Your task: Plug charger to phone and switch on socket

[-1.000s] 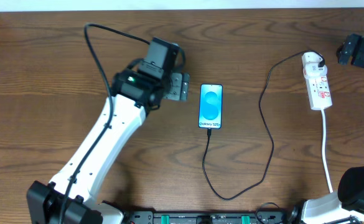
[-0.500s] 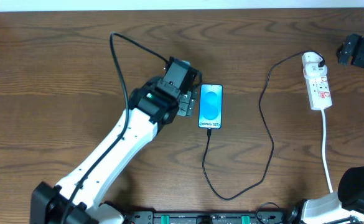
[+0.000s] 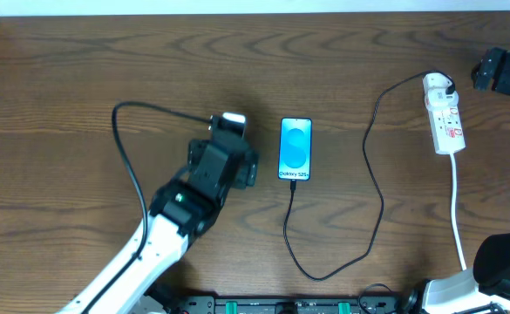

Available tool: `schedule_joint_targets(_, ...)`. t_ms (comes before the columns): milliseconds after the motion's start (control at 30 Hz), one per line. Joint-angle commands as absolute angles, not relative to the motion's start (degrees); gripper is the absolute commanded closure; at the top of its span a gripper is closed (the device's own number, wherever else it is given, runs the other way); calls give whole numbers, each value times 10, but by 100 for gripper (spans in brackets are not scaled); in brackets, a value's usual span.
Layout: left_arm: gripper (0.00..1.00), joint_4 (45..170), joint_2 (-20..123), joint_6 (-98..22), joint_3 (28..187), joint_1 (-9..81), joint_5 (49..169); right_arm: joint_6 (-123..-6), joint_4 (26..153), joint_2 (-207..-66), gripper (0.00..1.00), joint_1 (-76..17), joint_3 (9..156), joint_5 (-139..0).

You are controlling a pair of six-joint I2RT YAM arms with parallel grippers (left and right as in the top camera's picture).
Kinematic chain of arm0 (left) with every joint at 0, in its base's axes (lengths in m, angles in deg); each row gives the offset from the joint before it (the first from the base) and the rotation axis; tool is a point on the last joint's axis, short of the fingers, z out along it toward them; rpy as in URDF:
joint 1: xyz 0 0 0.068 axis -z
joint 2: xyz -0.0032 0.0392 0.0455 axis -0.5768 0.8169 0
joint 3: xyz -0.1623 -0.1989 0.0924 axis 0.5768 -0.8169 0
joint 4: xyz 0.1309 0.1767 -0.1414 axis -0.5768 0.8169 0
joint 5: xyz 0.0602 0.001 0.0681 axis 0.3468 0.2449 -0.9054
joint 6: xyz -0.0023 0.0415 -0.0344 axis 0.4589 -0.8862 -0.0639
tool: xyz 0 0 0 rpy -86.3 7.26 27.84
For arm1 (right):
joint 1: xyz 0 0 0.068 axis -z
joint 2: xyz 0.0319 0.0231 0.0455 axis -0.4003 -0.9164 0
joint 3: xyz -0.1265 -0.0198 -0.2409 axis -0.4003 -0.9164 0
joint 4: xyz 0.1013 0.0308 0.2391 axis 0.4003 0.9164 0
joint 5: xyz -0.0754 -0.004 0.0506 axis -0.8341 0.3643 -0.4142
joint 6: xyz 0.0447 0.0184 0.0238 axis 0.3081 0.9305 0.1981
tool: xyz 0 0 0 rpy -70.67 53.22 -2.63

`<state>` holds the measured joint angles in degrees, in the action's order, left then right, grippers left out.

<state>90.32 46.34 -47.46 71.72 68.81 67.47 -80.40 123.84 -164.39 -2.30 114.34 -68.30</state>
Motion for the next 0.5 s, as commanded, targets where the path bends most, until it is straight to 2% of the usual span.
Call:
schedule_joint_targets(0,14,845,416,-487,652,688,667,-798,1239,-1637,1,-23,1153,-685)
schedule_joint_targets(300,14,585,317,-579,467,685,667,-798,1239,-1637,1,-23,1153,-685)
schedule_joint_targets(467,14,500,282,-581,402,653,672,-798,1239,-1637,1,-23,1153,-685)
